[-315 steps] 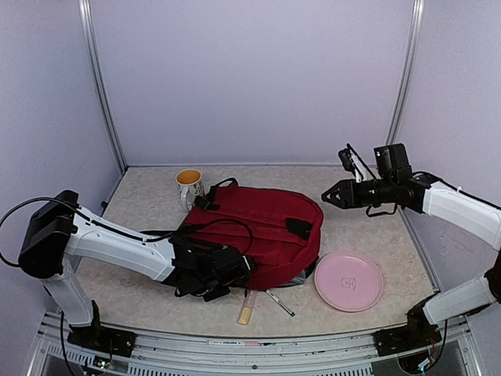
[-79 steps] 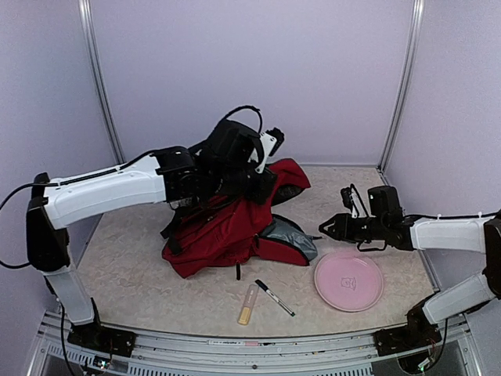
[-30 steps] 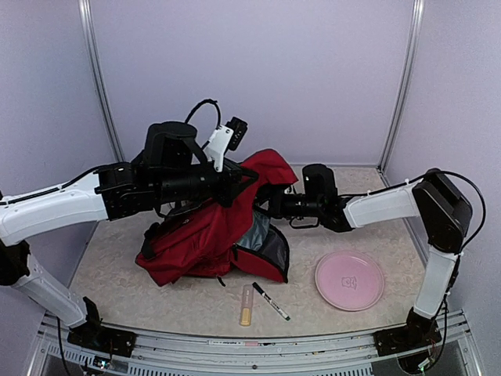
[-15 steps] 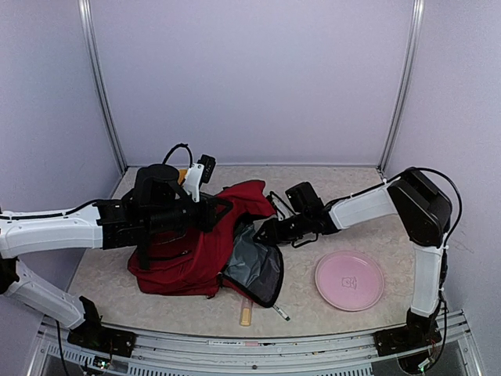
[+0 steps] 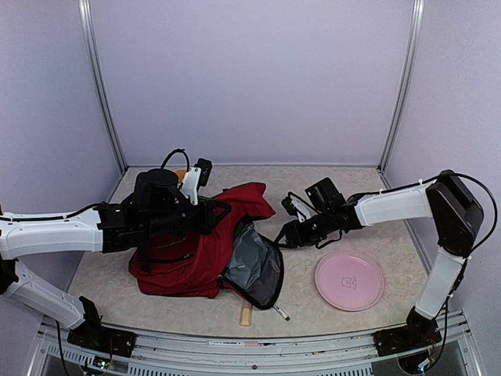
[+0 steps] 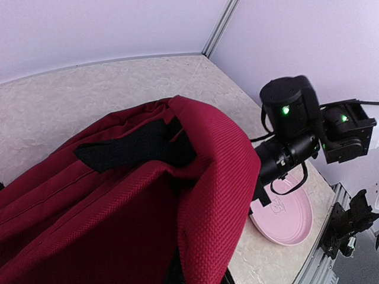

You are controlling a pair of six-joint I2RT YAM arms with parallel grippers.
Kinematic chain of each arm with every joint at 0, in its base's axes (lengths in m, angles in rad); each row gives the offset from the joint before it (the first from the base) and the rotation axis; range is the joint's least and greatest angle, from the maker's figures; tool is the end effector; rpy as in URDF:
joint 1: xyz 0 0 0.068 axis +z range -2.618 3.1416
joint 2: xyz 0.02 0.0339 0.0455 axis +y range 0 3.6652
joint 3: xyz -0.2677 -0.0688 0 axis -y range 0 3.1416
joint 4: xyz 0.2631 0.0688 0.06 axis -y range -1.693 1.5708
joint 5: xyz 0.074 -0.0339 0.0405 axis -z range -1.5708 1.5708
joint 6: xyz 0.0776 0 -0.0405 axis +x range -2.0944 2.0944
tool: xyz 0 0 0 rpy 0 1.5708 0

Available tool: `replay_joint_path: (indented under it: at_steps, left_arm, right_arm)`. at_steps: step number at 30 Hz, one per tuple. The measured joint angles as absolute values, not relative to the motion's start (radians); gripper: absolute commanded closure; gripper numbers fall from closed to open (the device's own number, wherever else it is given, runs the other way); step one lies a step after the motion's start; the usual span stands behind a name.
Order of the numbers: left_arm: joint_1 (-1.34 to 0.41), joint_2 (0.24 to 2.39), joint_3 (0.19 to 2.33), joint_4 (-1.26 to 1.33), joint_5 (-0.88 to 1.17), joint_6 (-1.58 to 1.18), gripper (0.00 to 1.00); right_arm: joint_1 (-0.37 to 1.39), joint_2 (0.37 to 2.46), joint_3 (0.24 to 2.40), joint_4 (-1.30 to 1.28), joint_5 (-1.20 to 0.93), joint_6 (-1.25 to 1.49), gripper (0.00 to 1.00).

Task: Pack the student bag
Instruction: Pick up the student bag from the center of the board.

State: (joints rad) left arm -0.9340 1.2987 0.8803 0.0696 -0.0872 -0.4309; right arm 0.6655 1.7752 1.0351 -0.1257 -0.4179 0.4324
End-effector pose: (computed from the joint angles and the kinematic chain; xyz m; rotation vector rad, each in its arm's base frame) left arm 0.2165 -0.2814 0.2676 0.4403 1.9598 -0.8189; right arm 0.2975 0.2736 0.1321 -0.5009 2.5442 0.9638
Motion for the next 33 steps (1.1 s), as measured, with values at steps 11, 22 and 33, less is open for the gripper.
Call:
replay_joint_path:
  at_steps: [11,22,33]
  left_arm:
    - [-0.953,1.299,0.879,0.081,-0.086,-0.429,1.00]
    - [-0.957,1.279,0.880,0.072,-0.079,-0.411,1.00]
    - [-0.997,1.104,1.012,-0.073,-0.152,-0.286,1.00]
  right_arm:
    - [0.721,1.916,0.985,0.055,-0.646,0.564,0.79]
    - [0.720,1.898,0.987,0.136,-0.710,0.653,1.00]
    - [0.710,1.512,1.237,-0.077,-0.663,0.572,1.00]
